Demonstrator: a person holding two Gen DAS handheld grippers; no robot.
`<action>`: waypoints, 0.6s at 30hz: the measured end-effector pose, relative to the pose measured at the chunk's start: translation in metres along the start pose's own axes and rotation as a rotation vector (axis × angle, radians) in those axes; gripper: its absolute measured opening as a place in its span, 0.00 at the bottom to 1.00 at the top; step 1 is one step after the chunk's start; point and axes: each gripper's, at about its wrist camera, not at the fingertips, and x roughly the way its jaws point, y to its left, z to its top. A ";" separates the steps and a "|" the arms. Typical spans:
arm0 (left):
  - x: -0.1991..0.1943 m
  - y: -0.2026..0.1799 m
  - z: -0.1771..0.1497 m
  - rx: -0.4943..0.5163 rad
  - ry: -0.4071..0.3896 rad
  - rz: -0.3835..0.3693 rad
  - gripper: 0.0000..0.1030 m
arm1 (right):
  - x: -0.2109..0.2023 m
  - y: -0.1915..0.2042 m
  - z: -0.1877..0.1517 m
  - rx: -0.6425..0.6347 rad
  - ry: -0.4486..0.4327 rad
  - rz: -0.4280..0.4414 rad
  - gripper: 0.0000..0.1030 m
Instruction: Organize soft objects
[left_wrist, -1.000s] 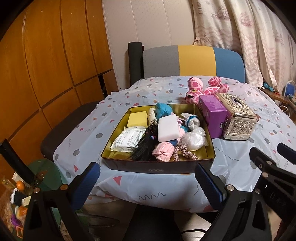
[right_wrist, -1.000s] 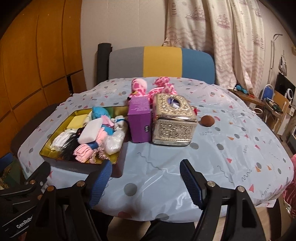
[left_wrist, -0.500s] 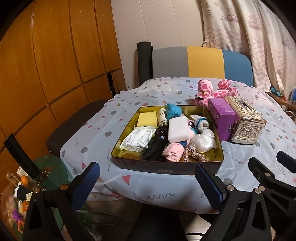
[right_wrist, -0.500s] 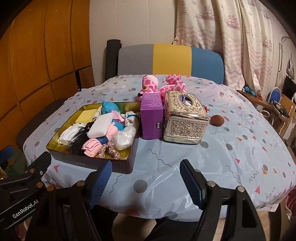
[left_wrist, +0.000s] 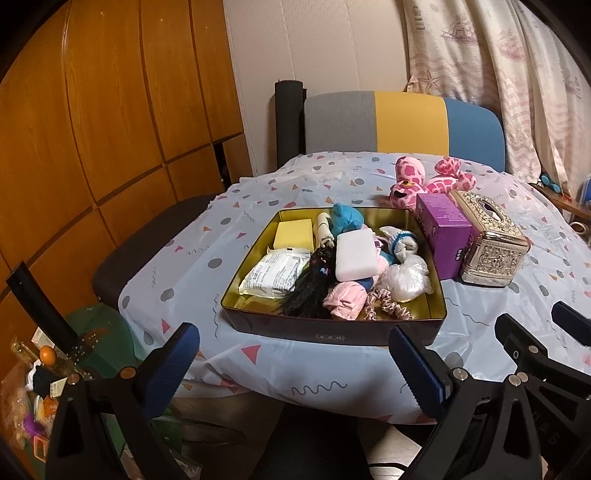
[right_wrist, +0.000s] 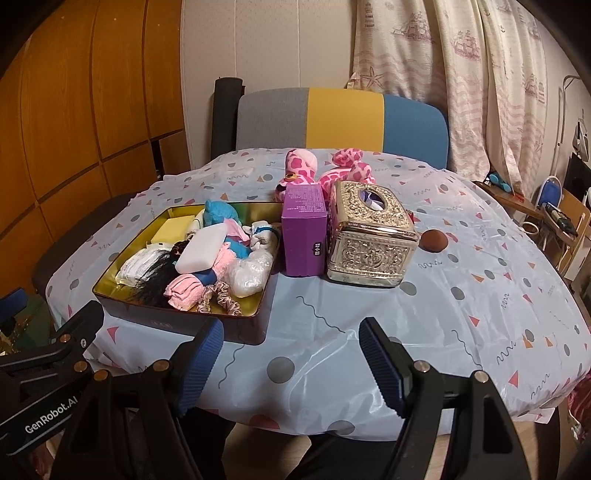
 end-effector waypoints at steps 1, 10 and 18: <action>0.000 0.000 -0.001 -0.004 0.004 -0.004 1.00 | 0.000 0.000 0.000 0.001 0.001 0.002 0.75; 0.002 0.001 -0.003 -0.014 -0.004 0.023 1.00 | 0.004 -0.003 -0.001 0.011 0.016 0.002 0.75; 0.007 -0.001 -0.004 -0.005 0.011 0.003 1.00 | 0.010 -0.007 -0.002 0.028 0.032 -0.001 0.75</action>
